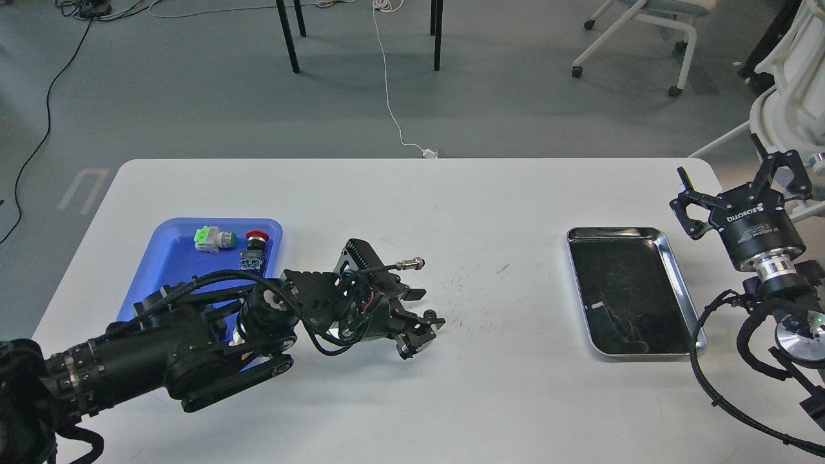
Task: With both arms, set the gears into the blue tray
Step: 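Reach the left gripper to the second black piece and grasp it, then carry the black piece into the blue tray and release it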
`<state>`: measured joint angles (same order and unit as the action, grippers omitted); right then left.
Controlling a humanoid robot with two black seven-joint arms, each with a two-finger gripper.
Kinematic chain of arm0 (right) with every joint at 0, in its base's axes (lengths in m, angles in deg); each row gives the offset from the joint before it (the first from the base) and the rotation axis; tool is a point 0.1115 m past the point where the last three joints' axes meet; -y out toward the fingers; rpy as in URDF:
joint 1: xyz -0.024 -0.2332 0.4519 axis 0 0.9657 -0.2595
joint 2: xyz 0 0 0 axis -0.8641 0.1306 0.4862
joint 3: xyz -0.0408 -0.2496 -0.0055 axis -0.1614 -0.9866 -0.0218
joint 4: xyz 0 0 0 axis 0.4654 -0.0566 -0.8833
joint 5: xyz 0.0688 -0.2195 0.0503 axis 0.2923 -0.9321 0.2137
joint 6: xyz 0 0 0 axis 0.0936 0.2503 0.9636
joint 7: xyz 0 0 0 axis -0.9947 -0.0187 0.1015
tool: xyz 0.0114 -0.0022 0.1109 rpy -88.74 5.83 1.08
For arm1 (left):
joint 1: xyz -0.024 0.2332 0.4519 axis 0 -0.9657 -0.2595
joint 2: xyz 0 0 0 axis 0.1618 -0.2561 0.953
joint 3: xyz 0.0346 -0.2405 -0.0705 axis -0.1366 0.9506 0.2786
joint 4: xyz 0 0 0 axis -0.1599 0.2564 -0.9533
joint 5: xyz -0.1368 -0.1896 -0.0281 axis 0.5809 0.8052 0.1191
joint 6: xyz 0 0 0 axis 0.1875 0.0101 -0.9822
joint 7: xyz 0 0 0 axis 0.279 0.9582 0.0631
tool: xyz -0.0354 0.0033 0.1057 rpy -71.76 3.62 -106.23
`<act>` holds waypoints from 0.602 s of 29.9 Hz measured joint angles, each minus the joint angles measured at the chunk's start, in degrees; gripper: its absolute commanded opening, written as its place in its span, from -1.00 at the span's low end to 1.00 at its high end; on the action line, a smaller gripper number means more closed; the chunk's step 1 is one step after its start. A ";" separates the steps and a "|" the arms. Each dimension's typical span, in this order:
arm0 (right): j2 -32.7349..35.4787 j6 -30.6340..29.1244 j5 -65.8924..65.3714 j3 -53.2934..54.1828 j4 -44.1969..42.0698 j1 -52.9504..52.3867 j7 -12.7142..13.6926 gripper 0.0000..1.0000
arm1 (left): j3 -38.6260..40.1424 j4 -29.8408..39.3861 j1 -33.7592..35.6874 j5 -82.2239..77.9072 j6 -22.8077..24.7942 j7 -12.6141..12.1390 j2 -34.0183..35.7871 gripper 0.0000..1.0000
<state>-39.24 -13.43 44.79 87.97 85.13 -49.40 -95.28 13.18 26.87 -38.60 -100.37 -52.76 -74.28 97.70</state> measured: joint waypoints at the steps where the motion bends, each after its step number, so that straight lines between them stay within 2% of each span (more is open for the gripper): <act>1: 0.12 0.00 -0.02 0.00 0.00 -0.06 0.00 0.97 | -0.01 -0.20 -0.26 0.00 -0.06 -0.21 -0.35 0.07; 7: 1.61 0.00 -0.11 -0.13 -0.03 -0.67 0.06 0.97 | -0.08 -1.96 -0.80 0.01 -0.18 -1.52 -2.38 0.02; 18: 4.59 0.00 -0.21 -0.26 1.40 -0.88 0.10 0.97 | 0.00 -3.80 -2.04 0.00 -0.27 -1.55 -2.82 -0.75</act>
<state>-34.65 -13.43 44.58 87.71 86.54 -50.27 -95.18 13.19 23.07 -40.65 -100.37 -53.03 -75.83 94.88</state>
